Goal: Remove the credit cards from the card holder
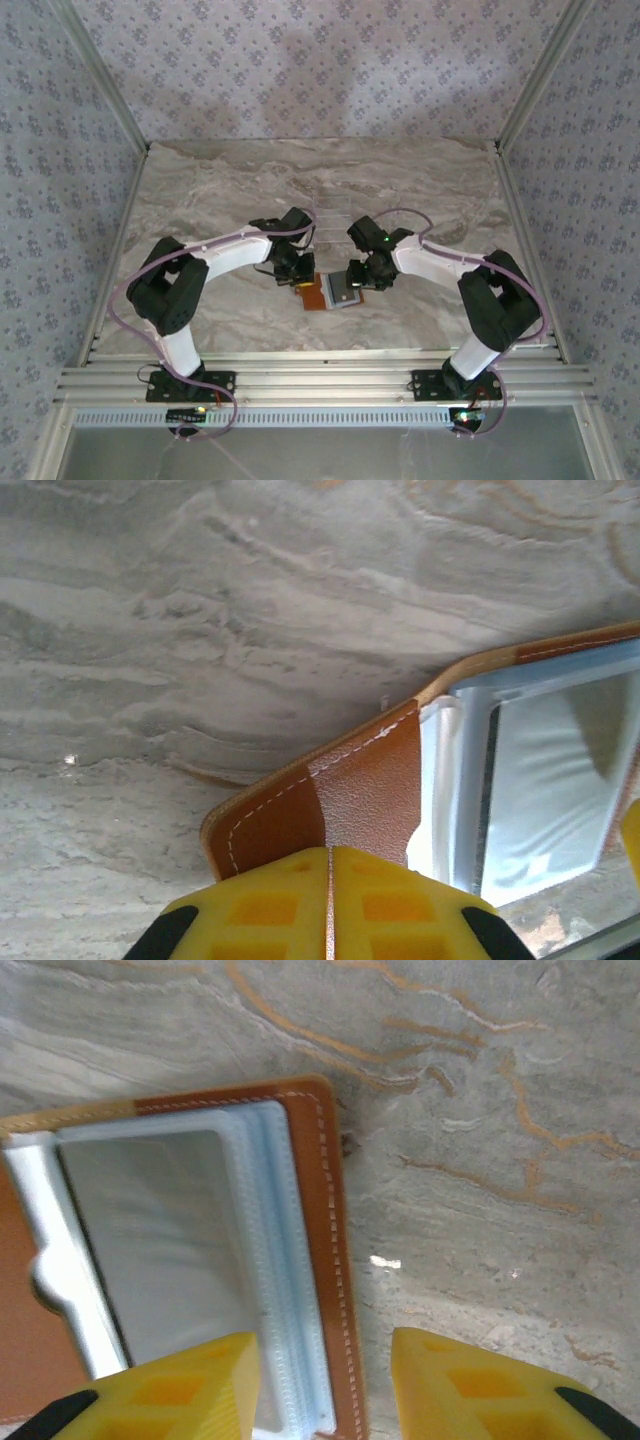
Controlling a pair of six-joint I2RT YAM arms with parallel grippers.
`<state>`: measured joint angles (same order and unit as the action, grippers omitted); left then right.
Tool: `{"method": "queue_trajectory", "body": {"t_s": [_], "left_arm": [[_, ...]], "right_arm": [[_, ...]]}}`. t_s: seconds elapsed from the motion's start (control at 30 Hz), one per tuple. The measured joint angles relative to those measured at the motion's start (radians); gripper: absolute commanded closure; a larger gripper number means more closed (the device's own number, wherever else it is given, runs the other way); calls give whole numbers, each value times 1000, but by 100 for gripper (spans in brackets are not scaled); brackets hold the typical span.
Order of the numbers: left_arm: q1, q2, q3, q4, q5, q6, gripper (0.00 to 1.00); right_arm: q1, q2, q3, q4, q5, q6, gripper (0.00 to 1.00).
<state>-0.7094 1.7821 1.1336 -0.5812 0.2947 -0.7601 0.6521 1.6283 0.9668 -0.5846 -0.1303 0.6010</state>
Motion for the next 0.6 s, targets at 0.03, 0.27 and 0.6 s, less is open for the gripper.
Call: {"method": "queue_trajectory", "body": {"t_s": [0.03, 0.27, 0.6], "left_arm": [[0, 7, 0, -1, -3, 4, 92], [-5, 47, 3, 0, -26, 38, 96], [-20, 45, -11, 29, -56, 98, 97]], "right_arm": [[0, 7, -5, 1, 4, -4, 65], [0, 37, -26, 54, -4, -16, 70], [7, 10, -58, 88, -11, -15, 71]]}}
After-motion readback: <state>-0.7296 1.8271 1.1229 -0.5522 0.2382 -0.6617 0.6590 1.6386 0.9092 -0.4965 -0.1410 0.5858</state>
